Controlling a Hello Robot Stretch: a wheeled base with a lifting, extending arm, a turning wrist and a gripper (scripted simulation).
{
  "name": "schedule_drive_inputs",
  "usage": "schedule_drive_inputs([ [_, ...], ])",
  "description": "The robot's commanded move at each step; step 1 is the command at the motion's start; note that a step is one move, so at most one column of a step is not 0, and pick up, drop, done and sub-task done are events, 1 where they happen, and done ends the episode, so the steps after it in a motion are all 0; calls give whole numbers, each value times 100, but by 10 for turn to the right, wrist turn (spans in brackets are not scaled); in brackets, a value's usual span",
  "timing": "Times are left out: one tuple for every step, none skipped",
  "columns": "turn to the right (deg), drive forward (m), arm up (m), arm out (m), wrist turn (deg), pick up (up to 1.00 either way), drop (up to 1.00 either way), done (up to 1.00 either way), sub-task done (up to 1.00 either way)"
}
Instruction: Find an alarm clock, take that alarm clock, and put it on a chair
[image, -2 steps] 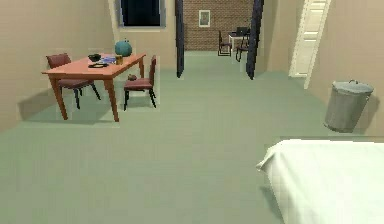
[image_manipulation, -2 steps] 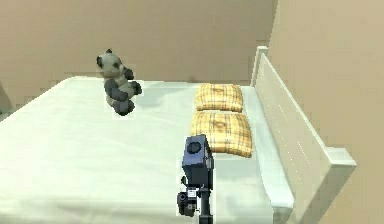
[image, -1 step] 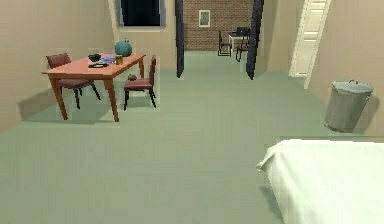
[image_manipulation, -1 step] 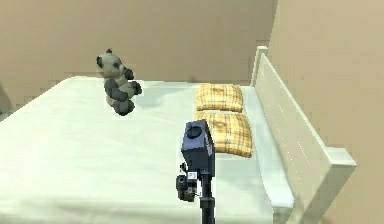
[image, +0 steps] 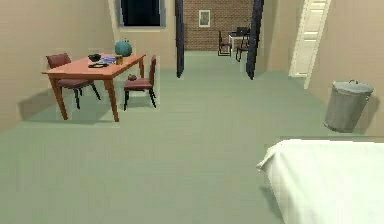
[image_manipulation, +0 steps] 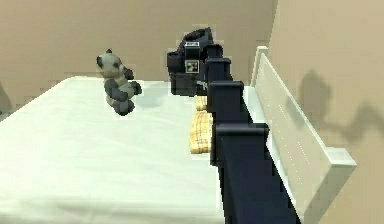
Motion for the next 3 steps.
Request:
schedule_drive_inputs([
  [0,0,0,0,-450,0,0,0,0],
  [0,0,0,0,-450,0,0,0,0],
  [0,0,0,0,-450,0,0,0,0],
])
